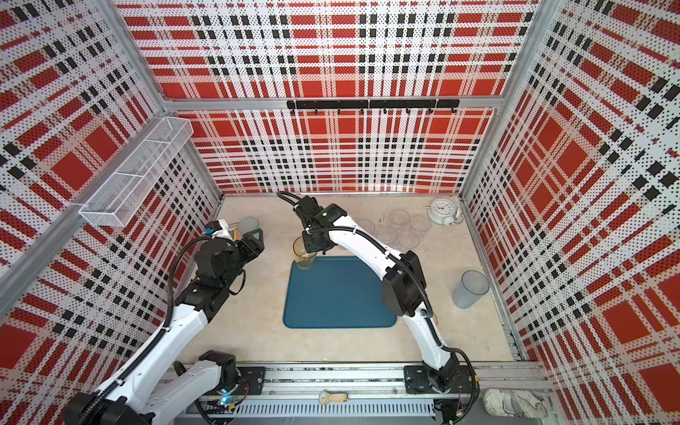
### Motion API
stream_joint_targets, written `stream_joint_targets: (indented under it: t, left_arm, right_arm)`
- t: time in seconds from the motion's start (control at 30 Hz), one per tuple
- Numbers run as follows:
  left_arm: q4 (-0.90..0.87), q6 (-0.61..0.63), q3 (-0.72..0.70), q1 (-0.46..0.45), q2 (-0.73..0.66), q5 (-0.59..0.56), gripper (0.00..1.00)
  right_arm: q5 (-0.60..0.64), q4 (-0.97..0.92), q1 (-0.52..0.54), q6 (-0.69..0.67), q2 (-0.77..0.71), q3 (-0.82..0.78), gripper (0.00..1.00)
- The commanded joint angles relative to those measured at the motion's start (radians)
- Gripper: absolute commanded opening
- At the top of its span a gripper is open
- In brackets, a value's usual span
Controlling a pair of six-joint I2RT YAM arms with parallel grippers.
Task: Place the glasses into the tray
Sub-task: Place the glass on the tray.
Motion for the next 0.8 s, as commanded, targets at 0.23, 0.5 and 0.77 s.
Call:
stream_joint_targets:
  t: [0.23, 0.5, 0.77]
  left_arm:
    - [0.010, -0.018, -0.020, 0.004, 0.006, 0.045, 0.67]
    - [0.020, -0.027, -0.030, 0.002, 0.013, 0.058, 0.67]
    - [0.025, -0.033, -0.037, -0.001, 0.016, 0.057, 0.67]
  right_arm:
    - [-0.004, -0.102, 0.025, 0.001, 0.093, 0.106, 0.04]
    - [0.005, -0.102, 0.029, 0.005, 0.107, 0.110, 0.04]
    - [-0.019, -0.062, 0.030, 0.032, 0.101, 0.113, 0.20]
